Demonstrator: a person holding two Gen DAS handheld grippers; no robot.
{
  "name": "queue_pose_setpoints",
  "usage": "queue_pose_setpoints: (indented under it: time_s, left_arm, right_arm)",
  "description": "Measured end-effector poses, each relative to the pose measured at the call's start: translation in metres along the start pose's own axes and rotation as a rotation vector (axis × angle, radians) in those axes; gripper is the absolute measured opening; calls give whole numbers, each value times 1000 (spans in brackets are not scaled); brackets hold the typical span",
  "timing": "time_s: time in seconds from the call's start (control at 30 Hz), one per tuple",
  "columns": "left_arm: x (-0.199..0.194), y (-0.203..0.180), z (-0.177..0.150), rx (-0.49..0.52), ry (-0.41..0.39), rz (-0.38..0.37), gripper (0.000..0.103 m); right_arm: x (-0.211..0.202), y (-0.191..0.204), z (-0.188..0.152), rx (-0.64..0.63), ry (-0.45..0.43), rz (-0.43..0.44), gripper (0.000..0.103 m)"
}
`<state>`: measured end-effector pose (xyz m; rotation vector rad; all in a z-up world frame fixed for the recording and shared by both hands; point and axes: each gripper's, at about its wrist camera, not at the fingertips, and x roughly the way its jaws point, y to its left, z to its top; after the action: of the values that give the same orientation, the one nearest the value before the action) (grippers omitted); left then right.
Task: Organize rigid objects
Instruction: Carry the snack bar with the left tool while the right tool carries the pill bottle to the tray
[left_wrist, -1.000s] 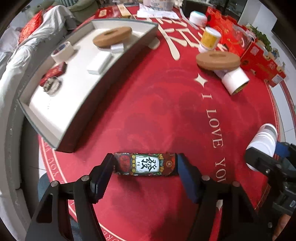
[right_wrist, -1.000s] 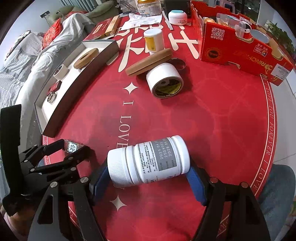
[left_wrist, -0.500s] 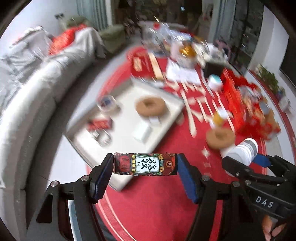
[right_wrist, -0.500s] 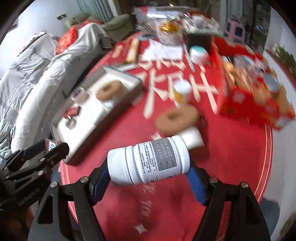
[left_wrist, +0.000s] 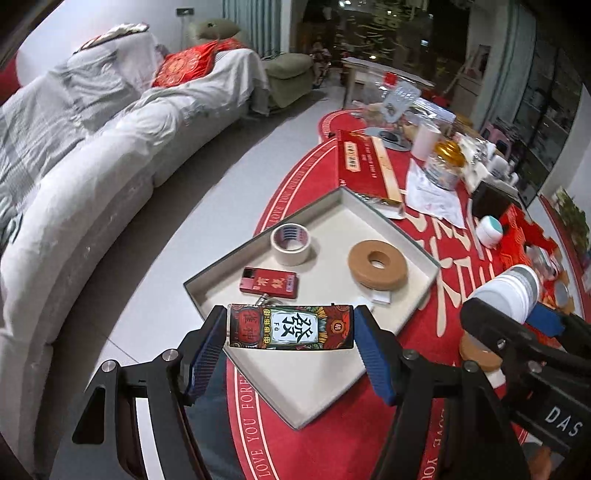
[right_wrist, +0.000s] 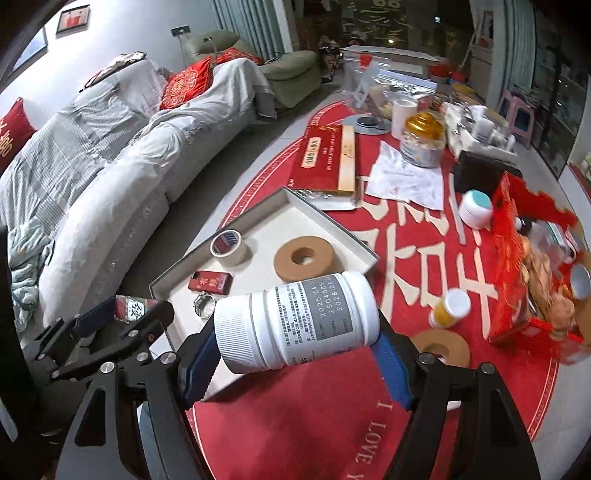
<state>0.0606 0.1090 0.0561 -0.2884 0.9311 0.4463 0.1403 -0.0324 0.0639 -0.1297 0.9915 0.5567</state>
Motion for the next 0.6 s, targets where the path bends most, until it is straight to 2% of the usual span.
queue_pose_setpoints:
  time_s: [0.6]
  left_arm:
    - [39,24,6,-61,53,37,72]
  right_arm:
    - [42,14,15,-29,63,-37,76]
